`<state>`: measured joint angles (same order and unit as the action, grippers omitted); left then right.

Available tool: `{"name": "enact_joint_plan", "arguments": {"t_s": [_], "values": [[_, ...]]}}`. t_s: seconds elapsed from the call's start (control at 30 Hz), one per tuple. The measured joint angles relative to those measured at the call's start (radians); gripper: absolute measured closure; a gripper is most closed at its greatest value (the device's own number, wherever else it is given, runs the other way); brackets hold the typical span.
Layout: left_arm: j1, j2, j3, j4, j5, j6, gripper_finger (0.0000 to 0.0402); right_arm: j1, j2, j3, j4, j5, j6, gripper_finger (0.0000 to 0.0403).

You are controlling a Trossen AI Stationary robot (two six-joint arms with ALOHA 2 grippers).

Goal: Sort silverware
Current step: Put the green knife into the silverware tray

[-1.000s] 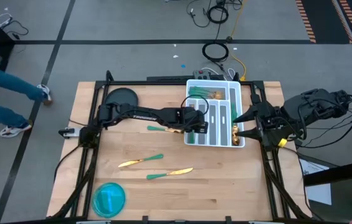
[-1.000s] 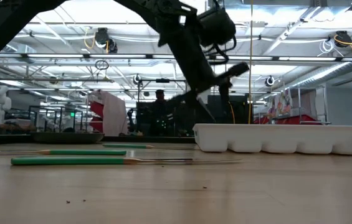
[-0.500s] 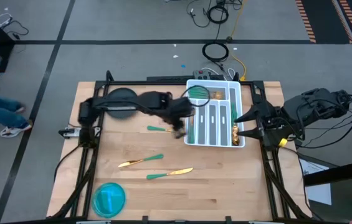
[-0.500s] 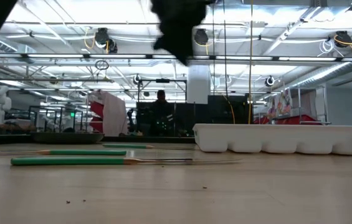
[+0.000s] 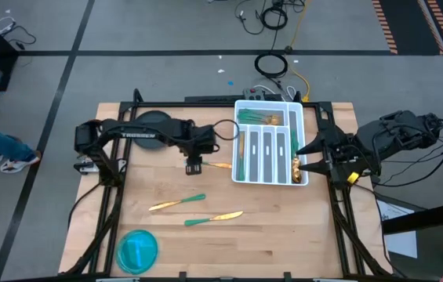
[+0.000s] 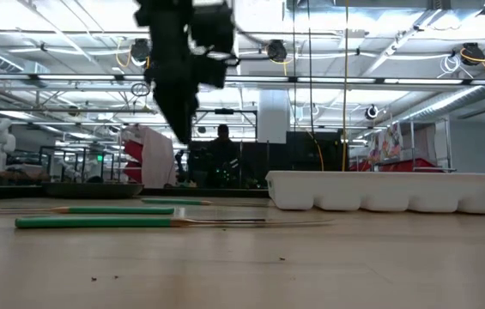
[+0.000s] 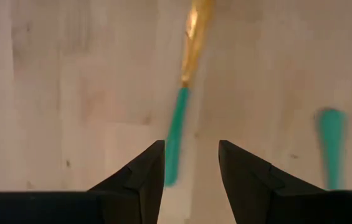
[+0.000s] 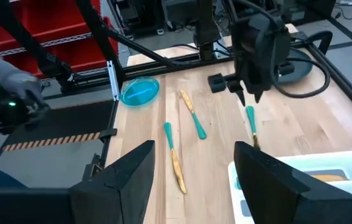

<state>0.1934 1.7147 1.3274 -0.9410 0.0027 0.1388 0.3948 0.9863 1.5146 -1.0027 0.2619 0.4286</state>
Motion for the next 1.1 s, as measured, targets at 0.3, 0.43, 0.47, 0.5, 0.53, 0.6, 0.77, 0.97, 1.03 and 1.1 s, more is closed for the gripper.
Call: {"name": "enact_joint_plan", "arguments": {"t_s": [0.3, 0.43, 0.47, 0.5, 0.53, 0.6, 0.77, 0.97, 1.03, 1.1], "values": [[0.027, -0.144, -0.372, 0.498, 0.008, 0.083, 0.0244, 0.000, 0.002, 0.000, -0.002, 0.030, 0.003, 0.0190], [0.026, -0.138, -0.472, 0.677, 0.051, 0.085, 0.0244, 0.000, 0.002, 0.000, -0.002, 0.097, 0.005, 0.0190], [0.024, -0.130, -0.492, 0.727, 0.051, 0.088, 0.0244, -0.001, 0.002, 0.000, -0.001, 0.107, 0.005, 0.0190], [0.022, -0.126, -0.515, 0.769, 0.051, 0.088, 0.0244, -0.001, 0.003, 0.000, 0.001, 0.113, 0.005, 0.0190], [0.021, -0.123, -0.542, 0.803, 0.050, 0.088, 0.0244, -0.001, 0.003, 0.000, 0.003, 0.120, 0.005, 0.0190], [0.020, -0.114, -0.584, 0.871, 0.049, 0.088, 0.0244, -0.001, 0.003, 0.000, 0.004, 0.139, 0.008, 0.0190], [0.020, -0.090, -0.699, 1.065, 0.049, 0.089, 0.0244, -0.001, 0.004, 0.000, 0.004, 0.160, 0.022, 0.0190], [0.023, 0.009, -0.799, 1.336, 0.057, 0.096, 0.0244, 0.000, 0.018, -0.001, 0.007, 0.158, 0.068, 0.0190], [0.027, 0.051, -0.800, 1.367, 0.079, 0.076, 0.0249, 0.000, 0.029, -0.001, 0.012, 0.155, 0.093, 0.0190], [0.032, 0.103, -0.797, 1.406, 0.141, 0.058, 0.0272, 0.000, 0.040, -0.001, 0.014, 0.151, 0.111, 0.0190]]}}
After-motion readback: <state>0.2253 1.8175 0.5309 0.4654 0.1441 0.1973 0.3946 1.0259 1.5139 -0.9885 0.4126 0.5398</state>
